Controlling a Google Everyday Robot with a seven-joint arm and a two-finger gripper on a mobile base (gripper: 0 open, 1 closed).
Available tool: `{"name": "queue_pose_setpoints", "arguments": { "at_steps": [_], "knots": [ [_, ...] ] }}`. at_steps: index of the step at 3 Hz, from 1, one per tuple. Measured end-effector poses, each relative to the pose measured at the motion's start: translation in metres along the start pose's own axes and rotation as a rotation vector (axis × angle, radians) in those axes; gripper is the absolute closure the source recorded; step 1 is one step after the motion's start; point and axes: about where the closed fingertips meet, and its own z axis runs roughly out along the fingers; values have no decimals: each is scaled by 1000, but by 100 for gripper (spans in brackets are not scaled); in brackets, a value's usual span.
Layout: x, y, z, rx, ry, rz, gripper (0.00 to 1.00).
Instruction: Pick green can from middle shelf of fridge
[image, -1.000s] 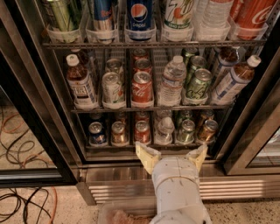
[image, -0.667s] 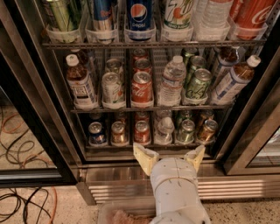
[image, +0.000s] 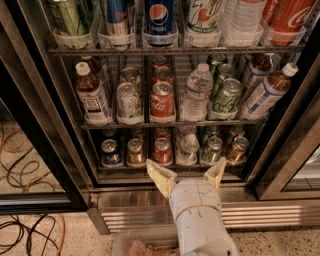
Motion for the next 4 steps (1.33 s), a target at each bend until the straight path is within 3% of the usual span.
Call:
{"name": "queue_pose_setpoints", "arguments": {
  "at_steps": [1,2,4],
  "knots": [
    [-24,-11,6,1,-161,-34,0],
    [-44,-26,6,42,-297,-49,0],
    [-48,-35,13,67,-334,-29,0]
  ]
}}
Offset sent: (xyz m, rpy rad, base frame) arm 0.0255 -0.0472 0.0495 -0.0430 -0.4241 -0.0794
